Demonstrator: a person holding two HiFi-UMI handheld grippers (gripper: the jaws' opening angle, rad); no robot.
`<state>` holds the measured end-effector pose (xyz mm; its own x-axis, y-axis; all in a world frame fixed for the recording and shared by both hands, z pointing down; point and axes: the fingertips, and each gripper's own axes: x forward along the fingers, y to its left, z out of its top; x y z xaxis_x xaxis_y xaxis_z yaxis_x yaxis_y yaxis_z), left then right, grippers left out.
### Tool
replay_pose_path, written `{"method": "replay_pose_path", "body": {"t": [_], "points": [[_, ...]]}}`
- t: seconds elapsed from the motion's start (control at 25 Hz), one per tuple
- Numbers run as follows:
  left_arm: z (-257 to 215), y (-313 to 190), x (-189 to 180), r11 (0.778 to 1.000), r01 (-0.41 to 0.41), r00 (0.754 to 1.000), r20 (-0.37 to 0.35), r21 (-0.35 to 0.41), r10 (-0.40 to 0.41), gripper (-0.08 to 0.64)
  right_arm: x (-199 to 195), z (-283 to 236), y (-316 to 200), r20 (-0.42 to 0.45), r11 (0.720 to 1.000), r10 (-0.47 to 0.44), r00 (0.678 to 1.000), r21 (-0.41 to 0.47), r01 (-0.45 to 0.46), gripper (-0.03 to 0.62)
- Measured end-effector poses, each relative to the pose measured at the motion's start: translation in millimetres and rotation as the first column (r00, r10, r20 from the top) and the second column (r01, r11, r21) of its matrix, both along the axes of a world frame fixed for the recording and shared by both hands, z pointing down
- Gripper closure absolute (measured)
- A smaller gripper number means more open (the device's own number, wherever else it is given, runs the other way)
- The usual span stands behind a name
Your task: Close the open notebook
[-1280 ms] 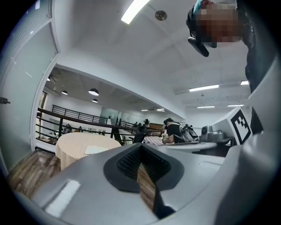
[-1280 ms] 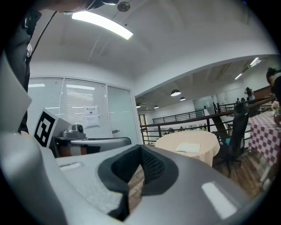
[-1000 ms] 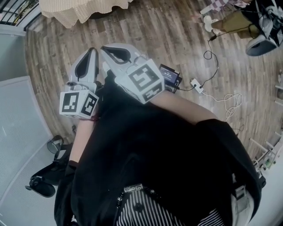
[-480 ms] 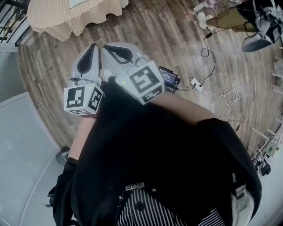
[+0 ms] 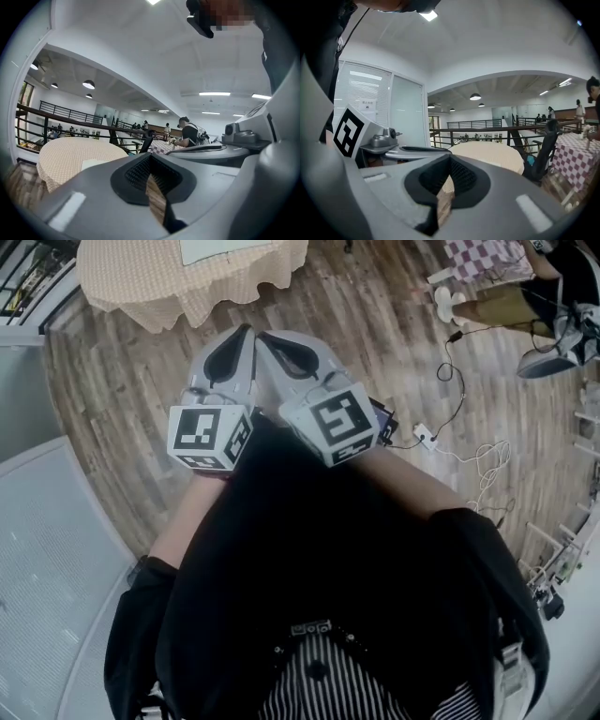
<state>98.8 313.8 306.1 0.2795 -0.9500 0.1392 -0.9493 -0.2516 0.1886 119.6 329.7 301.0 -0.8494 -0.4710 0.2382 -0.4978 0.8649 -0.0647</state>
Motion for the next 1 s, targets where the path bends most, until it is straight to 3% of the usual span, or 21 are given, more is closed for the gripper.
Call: {"method": "replay_pose_path", "body": {"t": [0.4, 0.68, 1.0], "points": [[6.7, -36.5, -113.7, 1.000, 0.004, 0.999, -0.047, -0.013, -0.005, 0.555, -113.3, 2.5, -40.0, -0.039, 1.000, 0.003, 0.999, -0.003, -0.004, 0.591], [17.5, -51.6, -150.0, 0.999, 0.010, 0.998, -0.059, -0.037, -0.012, 0.558, -150.4, 13.1, -57.0, -0.068, 1.000, 0.005, 0.998, -0.016, -0.006, 0.591], [32.5, -72.3, -161.8, 0.998, 0.023, 0.997, -0.066, -0.054, -0.026, 0.558, -162.5, 26.0, -79.8, -0.063, 0.999, -0.005, 0.998, -0.040, 0.003, 0.591]]}}
